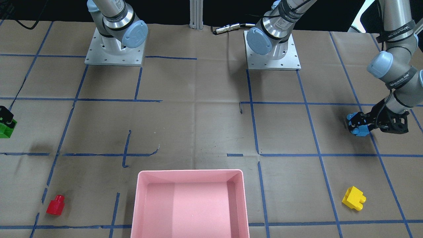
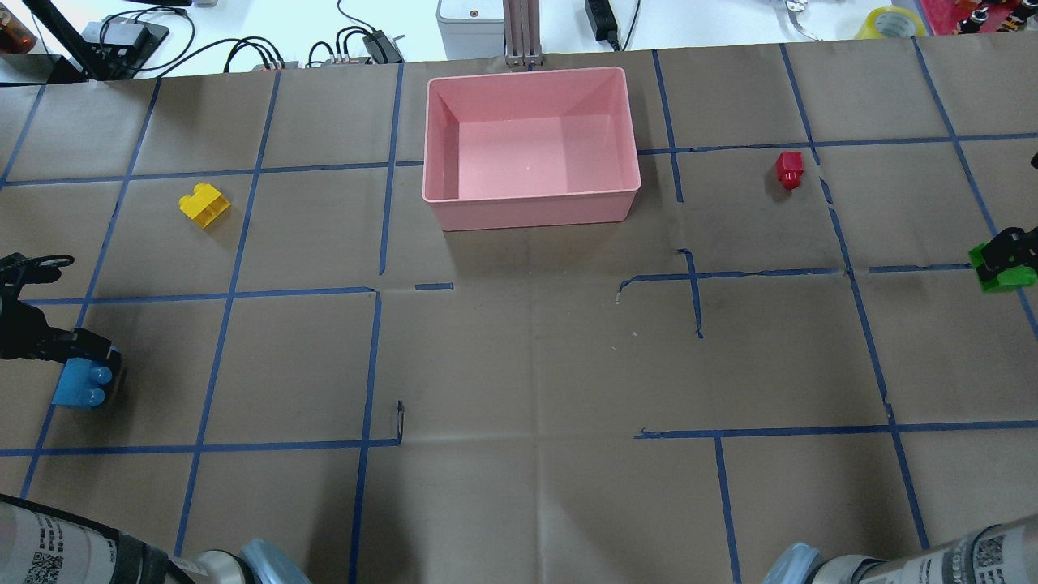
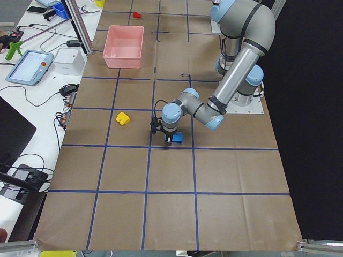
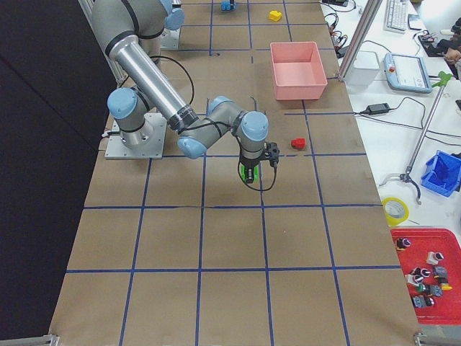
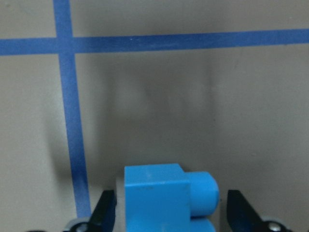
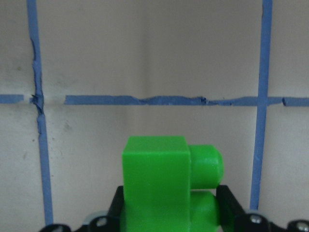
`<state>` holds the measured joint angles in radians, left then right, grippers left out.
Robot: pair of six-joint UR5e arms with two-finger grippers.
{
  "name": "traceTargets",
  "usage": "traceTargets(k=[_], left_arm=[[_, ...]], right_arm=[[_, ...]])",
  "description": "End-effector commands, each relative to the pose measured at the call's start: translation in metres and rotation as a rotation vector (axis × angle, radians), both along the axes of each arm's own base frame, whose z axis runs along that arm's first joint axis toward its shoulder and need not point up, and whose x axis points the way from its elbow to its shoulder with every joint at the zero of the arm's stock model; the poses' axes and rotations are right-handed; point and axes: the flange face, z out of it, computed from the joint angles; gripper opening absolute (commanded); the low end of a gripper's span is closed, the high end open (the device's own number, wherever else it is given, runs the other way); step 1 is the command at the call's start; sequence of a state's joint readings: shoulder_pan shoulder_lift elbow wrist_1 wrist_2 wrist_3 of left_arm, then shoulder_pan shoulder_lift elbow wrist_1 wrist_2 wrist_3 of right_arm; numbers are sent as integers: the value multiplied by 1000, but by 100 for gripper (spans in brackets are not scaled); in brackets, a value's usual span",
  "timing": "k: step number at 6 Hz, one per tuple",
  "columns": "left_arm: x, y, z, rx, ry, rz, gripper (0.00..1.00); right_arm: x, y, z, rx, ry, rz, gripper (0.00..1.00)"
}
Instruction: Put all blocks into box
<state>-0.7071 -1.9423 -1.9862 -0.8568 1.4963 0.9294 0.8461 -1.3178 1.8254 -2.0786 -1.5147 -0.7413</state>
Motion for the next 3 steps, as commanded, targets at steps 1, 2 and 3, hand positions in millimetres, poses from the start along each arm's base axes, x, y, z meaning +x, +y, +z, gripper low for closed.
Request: traceTargets(k=[1,2,3], left_arm=[[-1,0,1,2,-1,0,52],[0,0,2,4,-4,-2,42],[0,0,6,1,-8,-4,29]], right_arm=[[23,-31,43,-103,-18,58,6],[58,-67,91,-152,-17,139,6],[115,-96,131,-158,-58,230,6]])
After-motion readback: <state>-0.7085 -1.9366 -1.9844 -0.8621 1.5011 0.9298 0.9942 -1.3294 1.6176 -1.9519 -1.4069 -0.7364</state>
